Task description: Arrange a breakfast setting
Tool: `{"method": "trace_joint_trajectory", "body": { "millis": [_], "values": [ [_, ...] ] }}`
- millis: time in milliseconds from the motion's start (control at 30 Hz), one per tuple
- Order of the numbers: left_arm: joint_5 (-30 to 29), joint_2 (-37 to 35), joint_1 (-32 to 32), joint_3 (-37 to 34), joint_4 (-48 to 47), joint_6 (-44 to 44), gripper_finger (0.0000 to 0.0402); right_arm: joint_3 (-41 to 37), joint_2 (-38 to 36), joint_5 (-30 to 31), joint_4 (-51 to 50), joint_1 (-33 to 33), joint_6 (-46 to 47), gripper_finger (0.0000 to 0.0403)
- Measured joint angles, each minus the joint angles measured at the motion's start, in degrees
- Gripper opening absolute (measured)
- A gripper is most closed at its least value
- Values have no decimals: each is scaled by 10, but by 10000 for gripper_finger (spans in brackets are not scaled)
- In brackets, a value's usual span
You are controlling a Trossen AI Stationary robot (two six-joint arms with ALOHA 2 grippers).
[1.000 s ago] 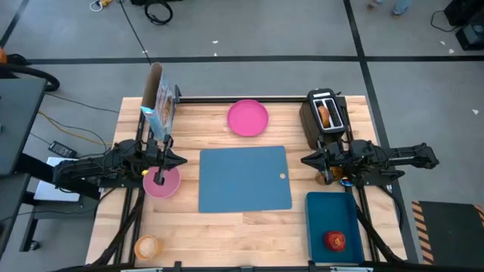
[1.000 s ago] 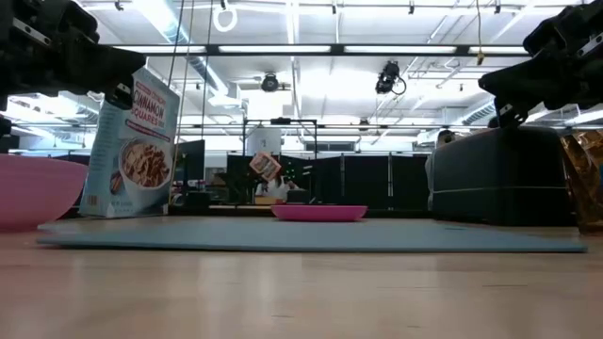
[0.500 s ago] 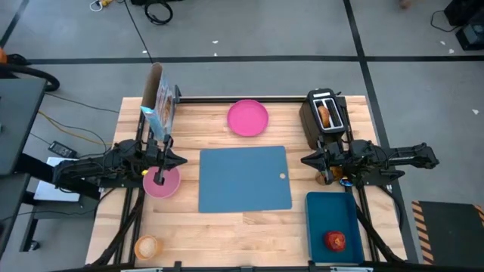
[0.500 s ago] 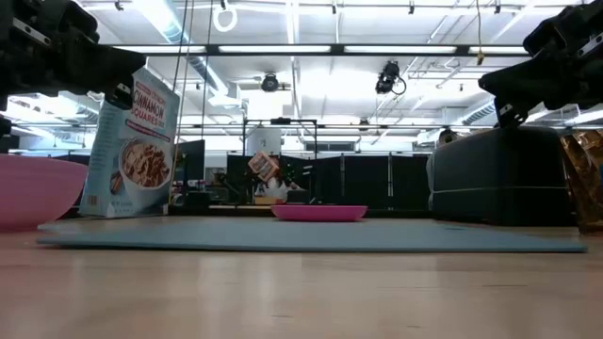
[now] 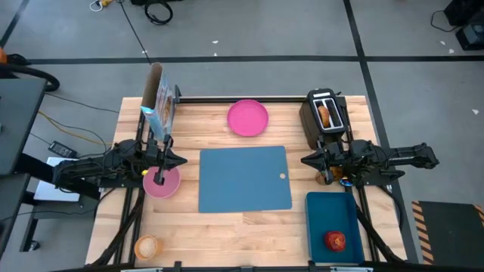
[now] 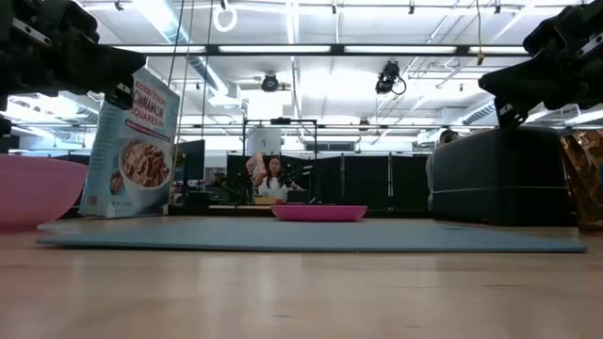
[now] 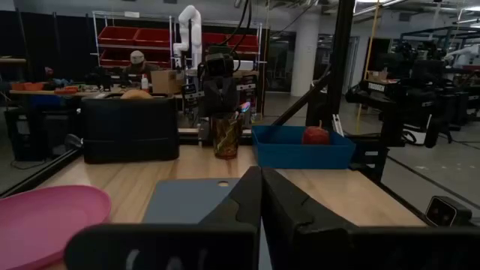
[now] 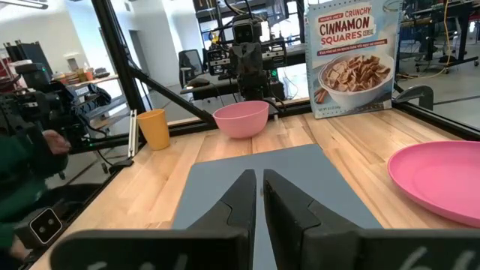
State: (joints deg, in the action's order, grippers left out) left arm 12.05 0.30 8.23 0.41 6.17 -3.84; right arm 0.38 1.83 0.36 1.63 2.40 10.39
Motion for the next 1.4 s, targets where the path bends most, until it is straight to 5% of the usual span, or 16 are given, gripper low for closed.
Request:
{"method": "trace_joint_trajectory", "body": {
  "millis": [367, 500, 667, 900, 1133, 1400],
  "values": [
    [0, 0, 0, 0, 34, 9, 9, 0, 0, 0, 0, 0, 0, 34],
    [-3, 2, -18, 0, 92, -59, 9, 0, 0, 0, 0, 0, 0, 34],
    [-13, 47, -109, 8, 124, -89, 8, 0, 0, 0, 0, 0, 0, 34],
    [-165, 179, -298, 59, 117, -102, 4, 0, 0, 0, 0, 0, 0, 34],
    [-348, 328, -453, 169, -15, -152, 2, 0, 0, 0, 0, 0, 0, 34],
    [-394, 503, -567, 368, -288, -373, 1, 0, 0, 0, 14, 0, -71, 34]
  ]
}}
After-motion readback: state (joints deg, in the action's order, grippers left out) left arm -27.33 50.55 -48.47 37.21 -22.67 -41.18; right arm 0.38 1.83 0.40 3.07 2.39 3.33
